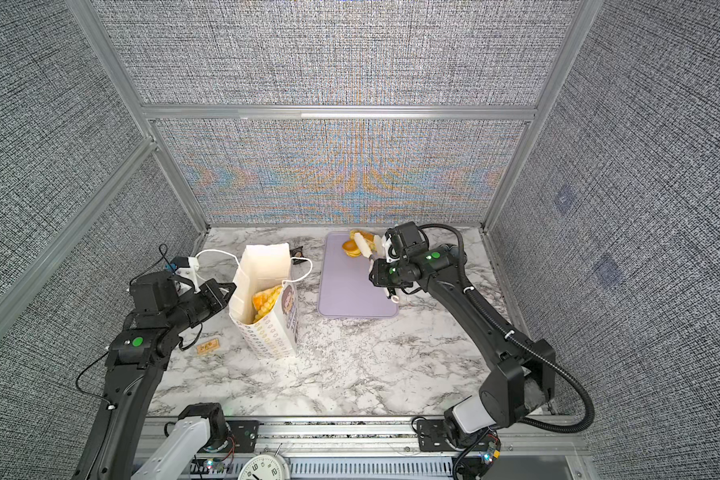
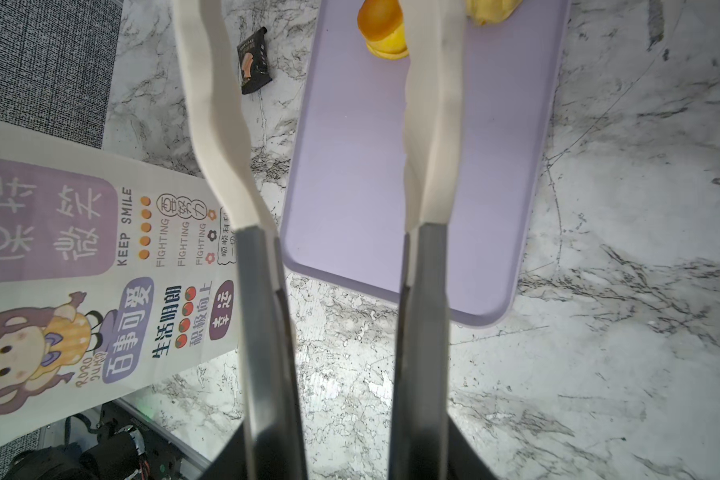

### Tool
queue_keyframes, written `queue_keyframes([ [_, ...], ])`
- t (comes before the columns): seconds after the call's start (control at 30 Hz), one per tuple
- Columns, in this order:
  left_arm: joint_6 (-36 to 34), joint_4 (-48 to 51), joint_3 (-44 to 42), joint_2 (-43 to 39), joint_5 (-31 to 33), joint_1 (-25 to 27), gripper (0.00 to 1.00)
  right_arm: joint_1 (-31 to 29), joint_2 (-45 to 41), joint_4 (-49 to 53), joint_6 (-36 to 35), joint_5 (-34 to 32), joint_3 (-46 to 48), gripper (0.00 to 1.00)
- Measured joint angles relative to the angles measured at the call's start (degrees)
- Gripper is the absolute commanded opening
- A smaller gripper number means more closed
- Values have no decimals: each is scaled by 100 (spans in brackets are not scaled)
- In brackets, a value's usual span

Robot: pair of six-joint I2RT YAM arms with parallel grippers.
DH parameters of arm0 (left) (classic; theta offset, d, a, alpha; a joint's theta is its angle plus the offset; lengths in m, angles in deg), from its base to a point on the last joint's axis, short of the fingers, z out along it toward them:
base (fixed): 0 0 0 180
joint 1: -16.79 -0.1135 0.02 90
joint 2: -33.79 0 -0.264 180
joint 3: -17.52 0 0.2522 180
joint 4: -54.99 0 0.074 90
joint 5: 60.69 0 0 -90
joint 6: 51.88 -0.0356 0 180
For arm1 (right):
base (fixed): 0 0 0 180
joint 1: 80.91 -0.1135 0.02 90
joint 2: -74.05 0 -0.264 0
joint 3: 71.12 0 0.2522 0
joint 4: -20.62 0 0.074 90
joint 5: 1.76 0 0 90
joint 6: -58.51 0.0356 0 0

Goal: Place the fake bread into the paper bag
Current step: 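Lower the tongs with the right gripper onto the round yellow bun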

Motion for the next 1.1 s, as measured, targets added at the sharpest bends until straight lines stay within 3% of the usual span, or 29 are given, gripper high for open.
queue_keyframes([
  [1.1, -15, 7, 0, -26, -2, 0, 0, 748, 1967, -1134, 879, 1709, -127, 50],
])
